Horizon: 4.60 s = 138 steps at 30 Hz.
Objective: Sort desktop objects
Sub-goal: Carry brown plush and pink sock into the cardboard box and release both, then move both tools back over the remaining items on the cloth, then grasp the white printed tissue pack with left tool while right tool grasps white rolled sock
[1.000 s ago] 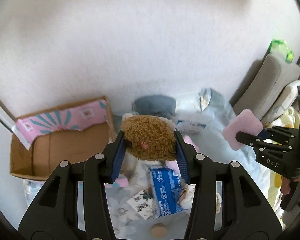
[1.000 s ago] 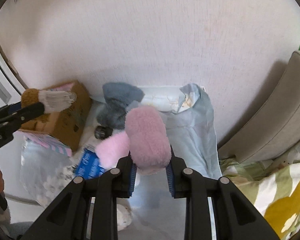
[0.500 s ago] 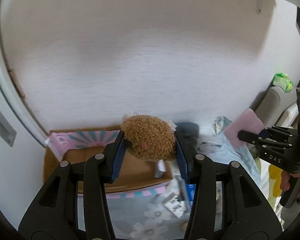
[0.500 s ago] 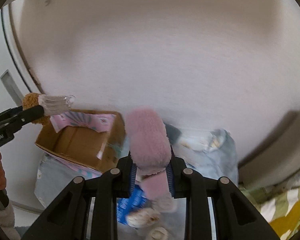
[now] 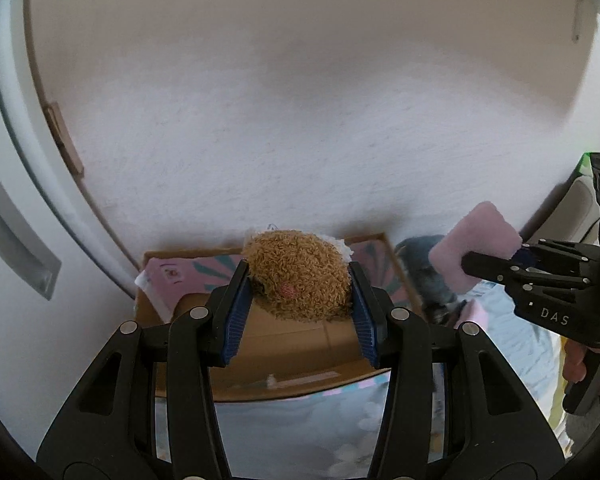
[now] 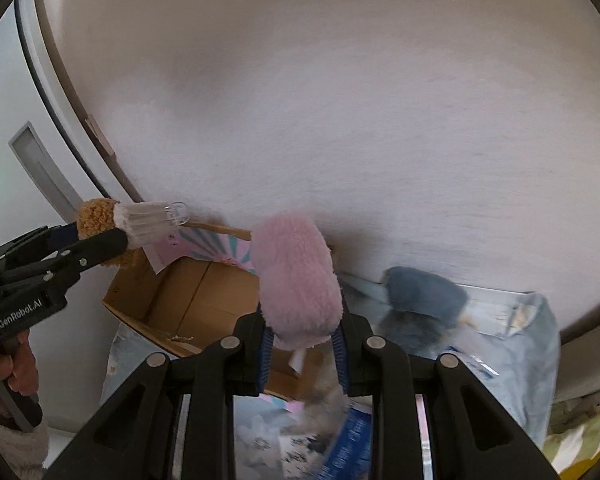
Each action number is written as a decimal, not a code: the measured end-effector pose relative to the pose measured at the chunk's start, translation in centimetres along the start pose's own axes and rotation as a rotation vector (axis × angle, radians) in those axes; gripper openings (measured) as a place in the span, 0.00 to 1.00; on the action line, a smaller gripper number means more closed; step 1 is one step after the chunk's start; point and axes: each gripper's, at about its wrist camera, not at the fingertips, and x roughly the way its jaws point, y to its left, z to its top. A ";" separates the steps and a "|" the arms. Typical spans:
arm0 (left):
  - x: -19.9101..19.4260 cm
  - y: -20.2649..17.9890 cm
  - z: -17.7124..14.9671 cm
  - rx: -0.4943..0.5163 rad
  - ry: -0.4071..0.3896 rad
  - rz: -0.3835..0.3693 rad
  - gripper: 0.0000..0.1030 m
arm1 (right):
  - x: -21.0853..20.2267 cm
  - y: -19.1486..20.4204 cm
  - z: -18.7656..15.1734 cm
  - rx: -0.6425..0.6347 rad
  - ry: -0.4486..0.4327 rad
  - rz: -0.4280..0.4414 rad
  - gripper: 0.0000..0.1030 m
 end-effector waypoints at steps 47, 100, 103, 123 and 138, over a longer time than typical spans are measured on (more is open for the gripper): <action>4.3 3.9 -2.4 -0.007 0.076 0.073 0.99 | 7.7 3.5 -1.7 -0.021 0.137 -0.074 0.83; 5.9 -15.0 -15.8 0.292 0.221 -0.176 0.97 | -2.8 -12.4 -21.0 0.093 0.327 0.016 0.83; 7.0 -15.3 -16.4 0.355 0.208 -0.197 0.97 | -2.1 -12.3 -22.2 0.103 0.347 0.028 0.83; 11.4 -17.4 -19.4 0.645 0.282 -0.275 0.88 | 1.1 -11.4 -23.6 0.084 0.429 0.040 0.83; 11.6 -17.6 -19.4 0.696 0.330 -0.330 0.60 | 1.1 -11.4 -23.1 0.150 0.459 -0.014 0.36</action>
